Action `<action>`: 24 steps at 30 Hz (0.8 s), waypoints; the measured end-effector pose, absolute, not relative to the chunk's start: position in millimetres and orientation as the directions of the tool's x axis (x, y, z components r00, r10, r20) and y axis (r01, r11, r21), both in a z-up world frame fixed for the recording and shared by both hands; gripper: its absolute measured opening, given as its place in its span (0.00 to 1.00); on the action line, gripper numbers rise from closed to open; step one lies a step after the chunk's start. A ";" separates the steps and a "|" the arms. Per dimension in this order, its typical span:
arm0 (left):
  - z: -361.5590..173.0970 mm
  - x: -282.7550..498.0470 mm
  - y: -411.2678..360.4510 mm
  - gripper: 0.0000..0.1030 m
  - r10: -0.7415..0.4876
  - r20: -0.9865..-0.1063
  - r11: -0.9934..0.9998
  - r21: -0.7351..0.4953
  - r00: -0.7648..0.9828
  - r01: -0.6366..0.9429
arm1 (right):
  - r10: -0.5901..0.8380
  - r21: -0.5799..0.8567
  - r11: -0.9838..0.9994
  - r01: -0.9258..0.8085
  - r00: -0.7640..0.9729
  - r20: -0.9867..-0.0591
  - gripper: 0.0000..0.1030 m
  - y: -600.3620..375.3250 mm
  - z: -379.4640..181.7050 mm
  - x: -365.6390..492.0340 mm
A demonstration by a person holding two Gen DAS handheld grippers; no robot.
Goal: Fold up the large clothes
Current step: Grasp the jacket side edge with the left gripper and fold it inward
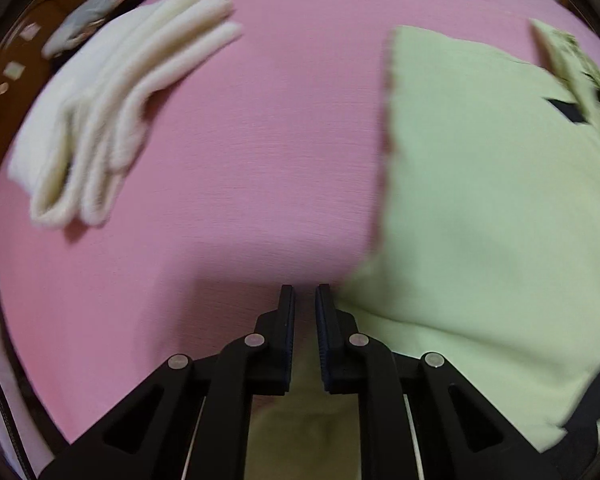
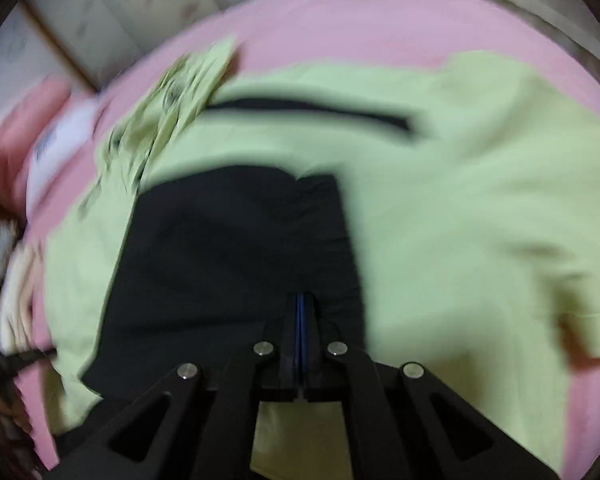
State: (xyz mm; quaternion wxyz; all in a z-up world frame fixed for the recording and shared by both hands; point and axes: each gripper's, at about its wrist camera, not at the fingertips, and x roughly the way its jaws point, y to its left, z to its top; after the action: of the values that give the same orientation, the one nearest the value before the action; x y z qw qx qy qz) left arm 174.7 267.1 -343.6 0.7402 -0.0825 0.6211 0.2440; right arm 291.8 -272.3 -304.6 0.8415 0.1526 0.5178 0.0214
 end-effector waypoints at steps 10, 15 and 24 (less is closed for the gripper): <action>-287.8 145.9 214.1 0.11 -0.063 -0.940 0.945 -0.164 0.334 -0.284 | 0.567 0.609 0.790 -0.069 0.458 -0.685 0.04 -181.6 -295.7 285.2; -316.1 181.4 197.2 0.11 -0.146 -0.950 0.945 -0.217 0.277 -0.245 | 0.736 0.778 0.628 0.022 0.307 -0.603 0.04 -99.3 -345.2 326.8; -304.1 244.8 253.0 0.11 0.135 -0.934 0.957 0.036 0.331 -0.288 | 0.435 0.583 0.795 0.168 0.512 -0.740 0.00 -213.6 -342.1 375.8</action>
State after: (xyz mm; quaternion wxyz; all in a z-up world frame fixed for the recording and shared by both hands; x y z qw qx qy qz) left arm 244.8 253.0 -304.1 0.8129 -0.0679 0.5636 0.1300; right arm 375.8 -213.6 -342.1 0.8126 0.3097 0.4869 0.0820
